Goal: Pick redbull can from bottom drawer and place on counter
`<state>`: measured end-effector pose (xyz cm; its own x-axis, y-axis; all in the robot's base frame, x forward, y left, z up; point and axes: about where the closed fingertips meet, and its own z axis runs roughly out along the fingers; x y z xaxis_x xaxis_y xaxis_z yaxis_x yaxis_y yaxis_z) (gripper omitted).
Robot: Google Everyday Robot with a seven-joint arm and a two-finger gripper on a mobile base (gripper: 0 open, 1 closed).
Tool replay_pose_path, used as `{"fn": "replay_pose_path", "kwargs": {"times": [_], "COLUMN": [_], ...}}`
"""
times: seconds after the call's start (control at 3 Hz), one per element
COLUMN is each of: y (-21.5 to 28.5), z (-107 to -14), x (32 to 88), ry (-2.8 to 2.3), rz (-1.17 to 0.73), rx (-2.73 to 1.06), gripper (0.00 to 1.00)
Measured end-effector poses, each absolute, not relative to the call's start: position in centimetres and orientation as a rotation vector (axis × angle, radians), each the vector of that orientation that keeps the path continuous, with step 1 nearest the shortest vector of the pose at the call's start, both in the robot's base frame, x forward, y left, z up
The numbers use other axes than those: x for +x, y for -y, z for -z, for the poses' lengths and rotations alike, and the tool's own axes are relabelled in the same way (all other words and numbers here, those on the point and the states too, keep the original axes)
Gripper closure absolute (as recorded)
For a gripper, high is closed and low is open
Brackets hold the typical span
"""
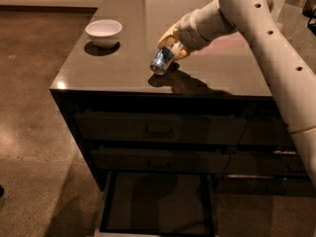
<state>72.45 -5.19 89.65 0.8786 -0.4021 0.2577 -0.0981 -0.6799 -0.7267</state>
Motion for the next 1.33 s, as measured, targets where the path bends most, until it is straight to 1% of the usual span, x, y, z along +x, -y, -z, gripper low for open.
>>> {"fn": "replay_pose_path", "kwargs": {"times": [0.67,1.0,1.33], "y": [4.70,4.51,4.78], "z": [-89.20,-89.01,-89.32], "x": [72.52,72.53,72.52], "ry": [-0.352,-0.350,-0.349], "rz": [0.508,0.504,0.515], "rx": [-2.290,-2.291,-2.291], "gripper": [0.14,0.00,0.00]}}
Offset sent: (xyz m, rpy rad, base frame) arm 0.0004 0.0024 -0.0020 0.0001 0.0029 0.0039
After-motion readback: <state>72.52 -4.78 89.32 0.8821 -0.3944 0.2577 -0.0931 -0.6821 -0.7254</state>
